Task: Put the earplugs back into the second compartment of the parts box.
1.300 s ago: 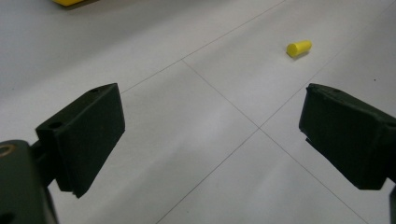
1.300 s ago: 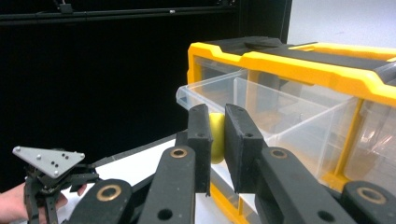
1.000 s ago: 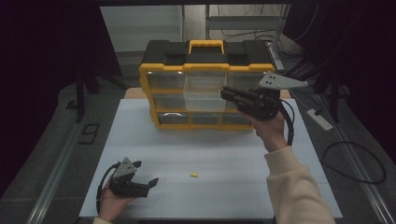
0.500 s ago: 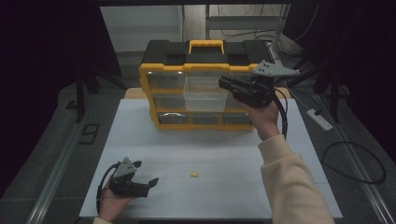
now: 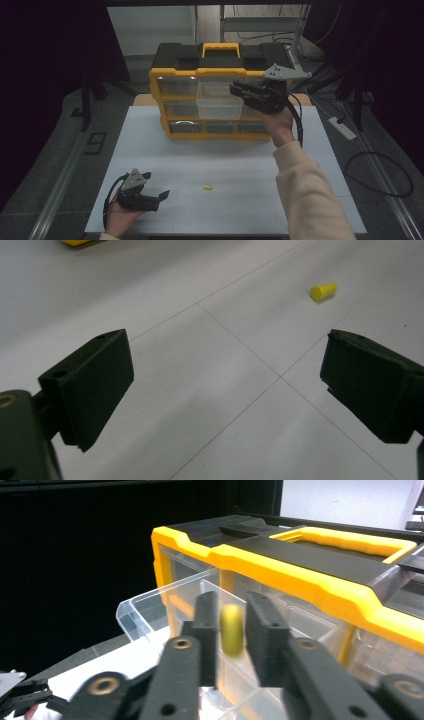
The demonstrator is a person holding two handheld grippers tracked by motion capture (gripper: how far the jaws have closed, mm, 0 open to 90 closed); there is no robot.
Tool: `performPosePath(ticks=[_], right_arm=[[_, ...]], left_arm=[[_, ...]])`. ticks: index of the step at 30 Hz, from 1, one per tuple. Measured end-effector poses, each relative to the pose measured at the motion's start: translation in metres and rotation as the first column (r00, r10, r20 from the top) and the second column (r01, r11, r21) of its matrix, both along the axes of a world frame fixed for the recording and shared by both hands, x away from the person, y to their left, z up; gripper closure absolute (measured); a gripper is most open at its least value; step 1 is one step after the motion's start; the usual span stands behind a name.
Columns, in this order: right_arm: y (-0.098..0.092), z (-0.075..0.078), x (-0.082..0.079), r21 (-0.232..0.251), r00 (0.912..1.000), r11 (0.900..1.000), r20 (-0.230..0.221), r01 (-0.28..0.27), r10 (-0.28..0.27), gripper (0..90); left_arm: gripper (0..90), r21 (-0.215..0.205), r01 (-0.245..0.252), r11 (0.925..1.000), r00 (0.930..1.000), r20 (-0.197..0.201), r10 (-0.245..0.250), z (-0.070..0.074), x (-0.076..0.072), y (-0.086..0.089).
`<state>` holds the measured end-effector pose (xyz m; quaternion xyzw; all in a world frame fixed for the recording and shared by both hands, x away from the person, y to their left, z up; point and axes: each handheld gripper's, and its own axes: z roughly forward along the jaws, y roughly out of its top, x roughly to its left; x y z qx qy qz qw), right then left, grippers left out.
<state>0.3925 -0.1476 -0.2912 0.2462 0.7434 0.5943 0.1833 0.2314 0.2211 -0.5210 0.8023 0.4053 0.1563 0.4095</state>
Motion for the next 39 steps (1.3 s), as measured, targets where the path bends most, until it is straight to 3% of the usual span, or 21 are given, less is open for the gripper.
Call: performPosePath(ticks=[1,2,4,5,8,21,27,29,35,39], right_arm=[[0.001,0.000,-0.001,-0.008,0.9999,1.000,0.006,-0.012,0.012,54.5],[0.001,0.000,-0.001,-0.008,0.9999,1.000,0.006,-0.012,0.012,54.5],[0.001,0.001,-0.004,-0.031,0.9994,0.999,0.029,0.020,-0.019,41.9],[-0.001,0.002,-0.006,-0.020,0.9993,1.000,0.030,0.020,-0.020,36.5],[-0.006,0.003,-0.011,-0.016,0.9988,0.999,0.037,0.032,-0.031,32.3],[-0.038,-0.002,-0.043,0.014,0.9970,1.000,0.077,0.004,-0.005,30.7],[-0.046,-0.015,-0.056,0.010,0.9978,1.000,0.066,-0.010,0.009,30.9],[-0.048,-0.024,-0.062,-0.014,0.9979,1.000,0.064,-0.009,0.010,30.9],[-0.051,-0.042,-0.067,-0.027,0.9992,1.000,0.037,-0.016,0.017,30.8],[-0.049,-0.060,-0.074,-0.080,0.9995,0.997,0.023,-0.019,0.021,30.7]], left_arm=[[6.8,0.001,0.000,1.0000,1.0000,0.001,0.000,0.000,0.000,0.000],[6.8,0.001,0.000,1.0000,1.0000,0.001,0.000,0.000,0.000,0.000],[6.8,0.001,0.000,1.0000,1.0000,0.002,0.000,0.000,0.000,0.000],[6.8,0.000,0.000,1.0000,1.0000,0.002,0.000,0.000,0.000,0.001],[6.8,0.000,0.000,1.0000,1.0000,0.001,0.000,0.000,0.000,0.001],[6.8,0.002,0.000,1.0000,1.0000,0.002,0.000,0.000,0.000,-0.001],[6.8,0.003,0.000,1.0000,1.0000,0.004,0.000,0.000,0.000,-0.001],[6.8,0.002,0.001,1.0000,1.0000,0.003,-0.001,0.000,0.000,-0.001],[6.8,0.003,0.001,1.0000,1.0000,0.003,-0.001,0.001,0.000,0.000],[6.8,0.003,0.001,1.0000,1.0000,0.002,-0.001,0.000,-0.001,0.000]])
